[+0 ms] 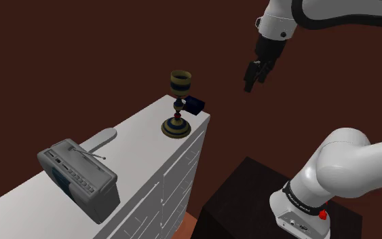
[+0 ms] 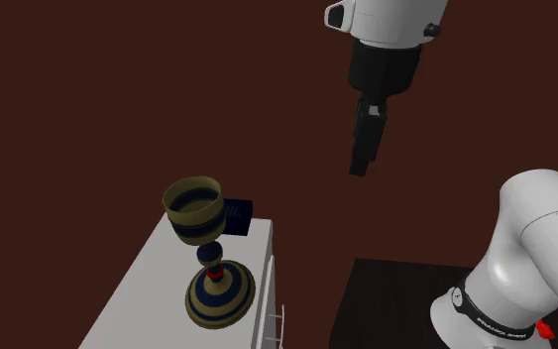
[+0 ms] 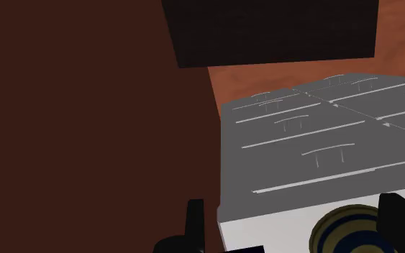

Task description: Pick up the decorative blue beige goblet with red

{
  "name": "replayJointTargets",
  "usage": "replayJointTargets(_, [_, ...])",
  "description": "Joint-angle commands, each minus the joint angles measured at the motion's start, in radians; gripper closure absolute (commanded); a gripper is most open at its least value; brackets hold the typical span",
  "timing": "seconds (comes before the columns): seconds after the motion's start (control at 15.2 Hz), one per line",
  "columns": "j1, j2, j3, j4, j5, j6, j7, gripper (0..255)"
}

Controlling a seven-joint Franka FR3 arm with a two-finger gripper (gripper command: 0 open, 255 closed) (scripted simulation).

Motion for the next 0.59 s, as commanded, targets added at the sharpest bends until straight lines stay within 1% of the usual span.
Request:
replayJointTargets(0.0, [0.000, 0.000, 0.000, 0.000, 0.000, 0.000, 0.000, 0])
replayJointTargets(0.26, [0.025, 0.166, 0.031, 0.131, 0.011, 0.017, -0.007, 0])
replayJointTargets(0.53, [0.045, 0.328, 0.063, 0.278, 0.015, 0.014, -0.013, 0])
